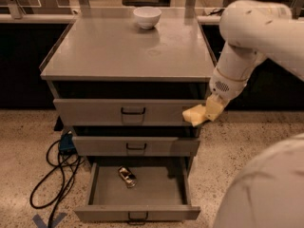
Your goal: Place sponge into bottom drawer
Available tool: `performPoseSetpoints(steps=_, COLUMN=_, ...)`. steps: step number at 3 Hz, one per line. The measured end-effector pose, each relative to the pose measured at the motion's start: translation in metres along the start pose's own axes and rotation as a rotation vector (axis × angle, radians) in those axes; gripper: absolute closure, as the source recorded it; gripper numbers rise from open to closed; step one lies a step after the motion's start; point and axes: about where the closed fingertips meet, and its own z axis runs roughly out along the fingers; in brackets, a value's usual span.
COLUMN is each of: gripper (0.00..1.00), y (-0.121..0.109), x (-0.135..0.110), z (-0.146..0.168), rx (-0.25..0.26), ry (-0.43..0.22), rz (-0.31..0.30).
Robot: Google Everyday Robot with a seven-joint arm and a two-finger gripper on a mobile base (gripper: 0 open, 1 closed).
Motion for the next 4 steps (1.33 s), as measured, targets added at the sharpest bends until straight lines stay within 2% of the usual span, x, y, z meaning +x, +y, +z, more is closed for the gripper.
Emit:
performPoseSetpoints(steps=1, gripper=1.0, y=0.014, x=0.005, z=0.058, rx=-0.002, ry=0.047, rz=0.09)
performPoseSetpoints(steps=2, gripper=1.0, y=0.015, x=0.011, z=0.067, rx=-0.001, ry=0.048, rz=0.131)
performPoseSetpoints(steps=3, gripper=1.0, y=0.012, x=0.02, z=0.061, rx=0.022, ry=0.073, rz=0.144)
performPoseSetpoints(steps=4, gripper=1.0, y=0.008, x=0.033, z=0.089, rx=0.099, ry=0.132, rz=0.177)
